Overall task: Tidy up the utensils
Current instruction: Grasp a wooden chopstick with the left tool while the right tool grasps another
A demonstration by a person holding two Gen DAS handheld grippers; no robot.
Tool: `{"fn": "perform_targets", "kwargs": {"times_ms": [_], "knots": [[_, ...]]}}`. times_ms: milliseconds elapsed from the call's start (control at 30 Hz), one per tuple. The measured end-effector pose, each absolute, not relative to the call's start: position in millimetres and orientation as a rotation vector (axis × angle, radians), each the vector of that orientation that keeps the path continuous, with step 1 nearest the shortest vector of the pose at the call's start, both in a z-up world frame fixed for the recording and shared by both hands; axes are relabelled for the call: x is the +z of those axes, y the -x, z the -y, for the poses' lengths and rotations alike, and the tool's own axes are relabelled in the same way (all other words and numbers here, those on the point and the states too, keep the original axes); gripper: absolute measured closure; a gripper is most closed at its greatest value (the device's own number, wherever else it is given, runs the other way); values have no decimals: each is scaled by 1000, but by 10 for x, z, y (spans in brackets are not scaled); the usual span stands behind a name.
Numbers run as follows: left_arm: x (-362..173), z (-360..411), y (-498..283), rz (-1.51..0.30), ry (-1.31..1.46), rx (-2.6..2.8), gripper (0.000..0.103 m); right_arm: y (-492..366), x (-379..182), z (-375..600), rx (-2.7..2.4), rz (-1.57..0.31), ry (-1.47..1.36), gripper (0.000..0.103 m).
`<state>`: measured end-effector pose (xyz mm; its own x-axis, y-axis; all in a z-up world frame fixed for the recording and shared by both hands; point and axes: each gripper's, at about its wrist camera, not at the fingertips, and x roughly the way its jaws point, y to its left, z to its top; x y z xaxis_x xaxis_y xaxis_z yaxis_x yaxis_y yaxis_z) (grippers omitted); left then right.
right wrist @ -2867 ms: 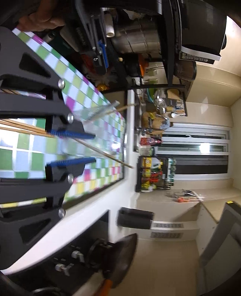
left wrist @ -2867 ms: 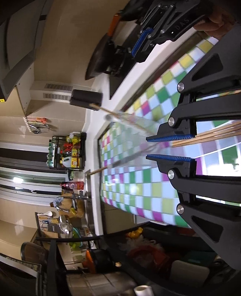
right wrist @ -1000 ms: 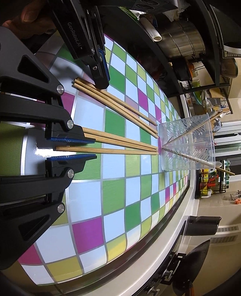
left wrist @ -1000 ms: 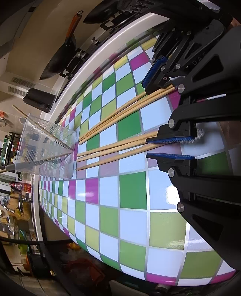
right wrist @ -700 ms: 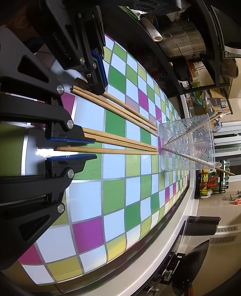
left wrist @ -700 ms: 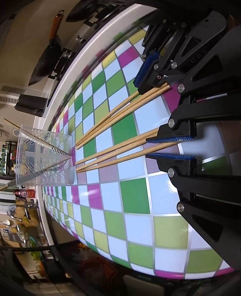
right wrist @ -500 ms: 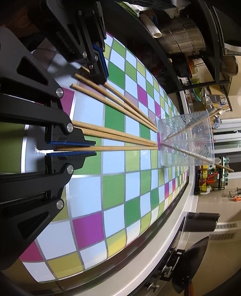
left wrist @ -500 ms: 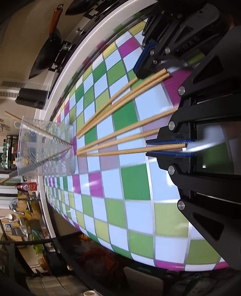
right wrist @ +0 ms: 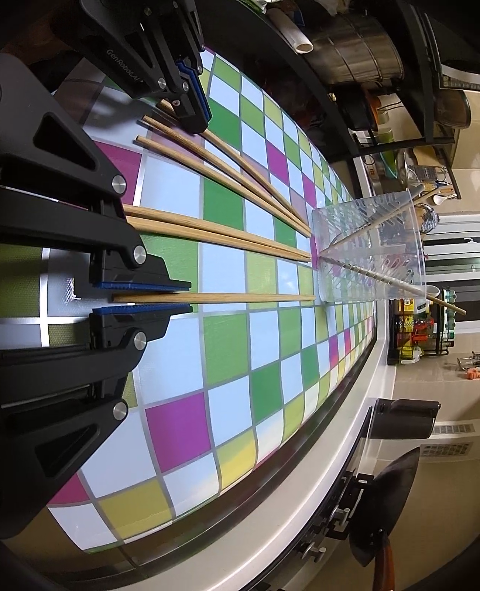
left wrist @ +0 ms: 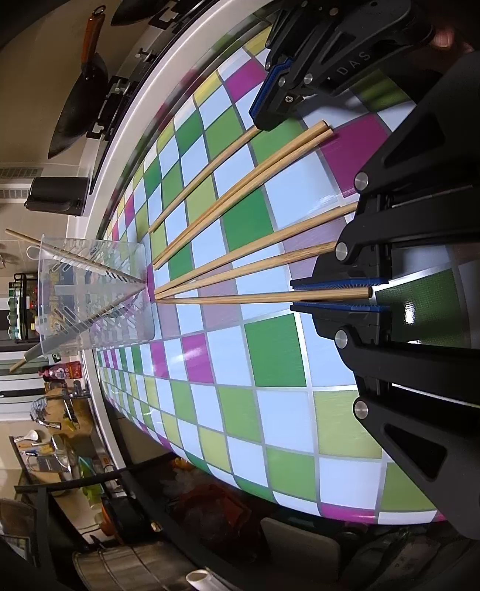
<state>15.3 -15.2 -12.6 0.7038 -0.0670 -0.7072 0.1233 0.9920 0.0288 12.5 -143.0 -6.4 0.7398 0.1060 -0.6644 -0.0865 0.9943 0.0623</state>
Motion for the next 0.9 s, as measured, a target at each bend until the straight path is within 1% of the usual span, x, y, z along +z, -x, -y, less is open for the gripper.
{"fn": "perform_targets", "kwargs": {"times_ms": [400, 633, 900], "knots": [[-129, 63, -127, -779, -62, -74, 96, -113, -63, 1455, 7, -728, -7, 96], [-130, 68, -122, -773, -69, -66, 97, -107, -60, 1484, 12, -728, -24, 98], [-130, 37, -124, -772, -56, -58, 96, -105, -58, 1483, 1, -728, -25, 97]]}}
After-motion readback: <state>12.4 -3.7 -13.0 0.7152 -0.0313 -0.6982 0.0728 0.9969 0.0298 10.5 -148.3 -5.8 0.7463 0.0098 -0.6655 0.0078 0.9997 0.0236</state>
